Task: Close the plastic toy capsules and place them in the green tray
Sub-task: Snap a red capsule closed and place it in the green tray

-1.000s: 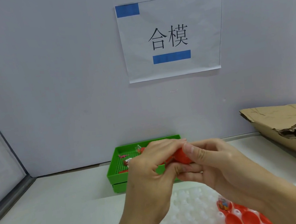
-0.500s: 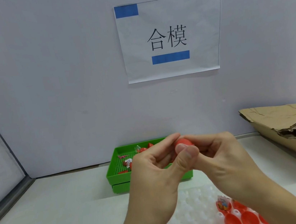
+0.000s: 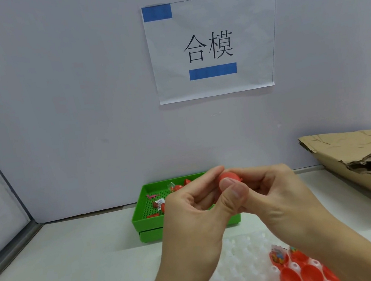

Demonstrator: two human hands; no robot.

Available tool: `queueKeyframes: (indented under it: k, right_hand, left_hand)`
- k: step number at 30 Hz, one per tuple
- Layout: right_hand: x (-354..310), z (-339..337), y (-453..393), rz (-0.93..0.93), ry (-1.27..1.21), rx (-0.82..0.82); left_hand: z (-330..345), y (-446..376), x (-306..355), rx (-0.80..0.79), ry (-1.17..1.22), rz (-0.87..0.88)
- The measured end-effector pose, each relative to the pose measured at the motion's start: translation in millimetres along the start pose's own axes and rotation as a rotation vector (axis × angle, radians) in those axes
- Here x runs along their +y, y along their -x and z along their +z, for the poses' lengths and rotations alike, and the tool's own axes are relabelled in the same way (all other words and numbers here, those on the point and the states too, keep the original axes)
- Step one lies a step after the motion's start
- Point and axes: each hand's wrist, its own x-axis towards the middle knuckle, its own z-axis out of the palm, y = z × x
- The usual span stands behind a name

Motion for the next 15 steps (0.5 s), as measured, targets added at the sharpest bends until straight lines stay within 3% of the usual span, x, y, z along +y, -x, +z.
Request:
queueKeyframes:
  k: [15]
  right_hand:
    - [-5.7,-4.1,0.9,0.022,0.026,-0.073]
  left_hand:
    - [1.5,1.9,3.6,0.014,0.023,0.012]
